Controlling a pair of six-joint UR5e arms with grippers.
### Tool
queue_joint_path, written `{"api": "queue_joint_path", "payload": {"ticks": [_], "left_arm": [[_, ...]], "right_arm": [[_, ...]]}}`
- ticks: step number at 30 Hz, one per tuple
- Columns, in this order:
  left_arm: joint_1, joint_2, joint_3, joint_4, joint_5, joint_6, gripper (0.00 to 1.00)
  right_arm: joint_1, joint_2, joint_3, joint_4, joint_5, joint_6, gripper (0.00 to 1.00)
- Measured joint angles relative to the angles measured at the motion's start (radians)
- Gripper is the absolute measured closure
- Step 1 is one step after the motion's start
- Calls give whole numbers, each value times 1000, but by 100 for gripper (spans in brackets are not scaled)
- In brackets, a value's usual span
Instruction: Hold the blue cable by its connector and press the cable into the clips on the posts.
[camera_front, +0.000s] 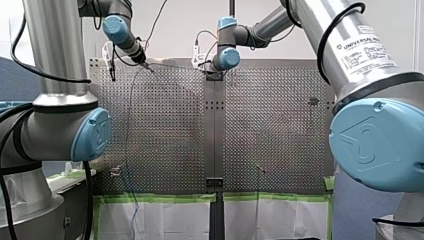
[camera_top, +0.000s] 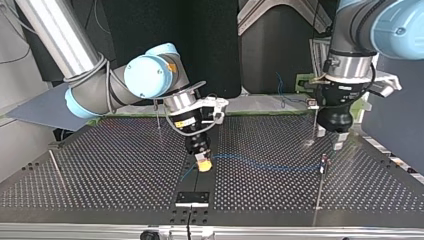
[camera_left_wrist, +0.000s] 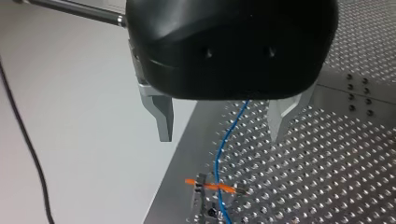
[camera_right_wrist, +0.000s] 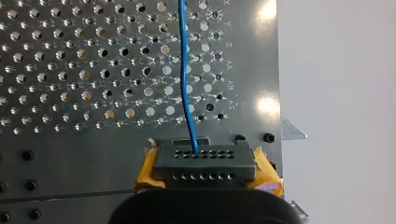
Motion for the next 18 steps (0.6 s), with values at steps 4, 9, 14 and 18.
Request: {"api": "queue_joint_path", "payload": {"ticks": [4,9,14,18], "left_arm": [[-7,-4,0,10,-7,33,0],[-13,-4,0,19,-9,75,0],[-16,-11,0,31,-16,119,0],[-17,-14,0,36,-28,157,0]], "right_arm": [[0,0,0,1,0,0,100],[0,0,0,1,1,0,100],[0,0,0,2,1,0,100],[1,0,0,3,1,0,100]]}}
